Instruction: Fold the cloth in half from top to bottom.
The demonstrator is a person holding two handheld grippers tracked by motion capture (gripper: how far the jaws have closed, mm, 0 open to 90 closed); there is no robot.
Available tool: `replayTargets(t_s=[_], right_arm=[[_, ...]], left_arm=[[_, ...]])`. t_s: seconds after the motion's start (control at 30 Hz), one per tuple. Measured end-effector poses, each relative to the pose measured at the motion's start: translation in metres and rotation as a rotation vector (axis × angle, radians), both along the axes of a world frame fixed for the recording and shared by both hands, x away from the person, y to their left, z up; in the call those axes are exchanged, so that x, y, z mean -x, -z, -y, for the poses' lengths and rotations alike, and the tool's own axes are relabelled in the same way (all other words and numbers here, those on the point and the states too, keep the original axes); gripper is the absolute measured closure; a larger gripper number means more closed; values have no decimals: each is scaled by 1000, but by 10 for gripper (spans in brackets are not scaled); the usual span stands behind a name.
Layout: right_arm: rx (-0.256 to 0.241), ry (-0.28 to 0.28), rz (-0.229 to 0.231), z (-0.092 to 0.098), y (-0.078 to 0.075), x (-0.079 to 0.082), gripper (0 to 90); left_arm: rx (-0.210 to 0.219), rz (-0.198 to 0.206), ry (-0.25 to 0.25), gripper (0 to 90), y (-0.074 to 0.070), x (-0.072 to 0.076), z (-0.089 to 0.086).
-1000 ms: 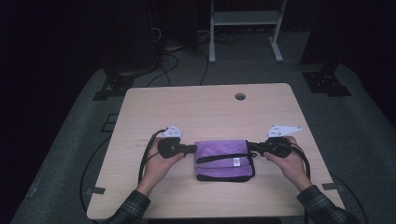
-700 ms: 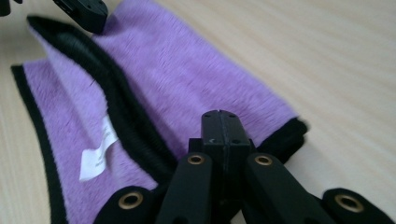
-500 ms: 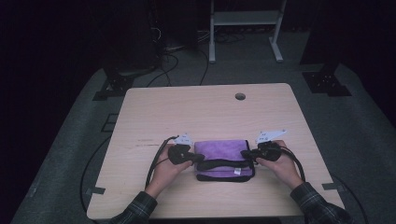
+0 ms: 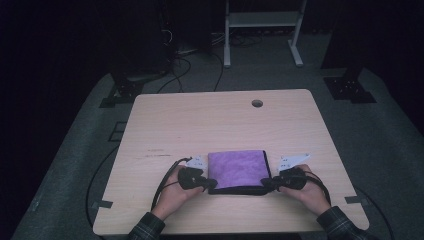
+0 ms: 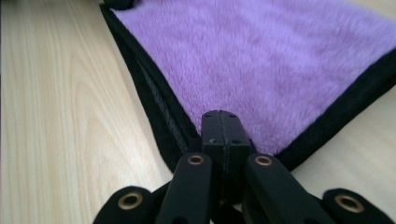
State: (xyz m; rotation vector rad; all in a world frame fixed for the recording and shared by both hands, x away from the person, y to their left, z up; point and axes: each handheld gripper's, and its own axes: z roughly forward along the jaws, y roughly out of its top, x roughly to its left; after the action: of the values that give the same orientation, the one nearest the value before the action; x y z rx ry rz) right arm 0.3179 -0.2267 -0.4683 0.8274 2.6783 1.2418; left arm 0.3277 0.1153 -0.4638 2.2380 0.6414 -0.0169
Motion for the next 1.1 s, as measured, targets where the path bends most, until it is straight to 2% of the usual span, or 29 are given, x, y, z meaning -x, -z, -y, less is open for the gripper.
replayTargets(t_s=[0.13,0.2,0.27,0.4,0.57,0.63,0.67,0.8,1.0,1.1], right_arm=[[5,-1,9,-1,0,2,893],[-4,14,23,0,-2,1,824],[-19,36,51,3,-5,0,730],[-47,116,90,13,-7,-7,533],[-63,199,96,24,-4,-15,359],[-55,231,104,28,-3,-18,309],[-52,244,107,29,-3,-18,305],[-43,281,124,37,-4,-19,268],[-32,334,142,52,-5,-18,237],[-12,355,125,61,-2,-17,209]], left_arm=[[-3,16,0,826,-4,1,0],[3,36,-8,779,-8,2,-2],[16,63,-22,686,-11,2,-5],[19,107,-71,473,-16,3,-16],[10,164,-160,267,-16,0,-37],[-9,172,-185,242,-15,-1,-46],[-28,185,-200,229,-14,-2,-52],[-60,195,-248,186,-13,-1,-69],[-86,182,-313,129,-7,4,-97],[-104,170,-337,100,-2,7,-109]])
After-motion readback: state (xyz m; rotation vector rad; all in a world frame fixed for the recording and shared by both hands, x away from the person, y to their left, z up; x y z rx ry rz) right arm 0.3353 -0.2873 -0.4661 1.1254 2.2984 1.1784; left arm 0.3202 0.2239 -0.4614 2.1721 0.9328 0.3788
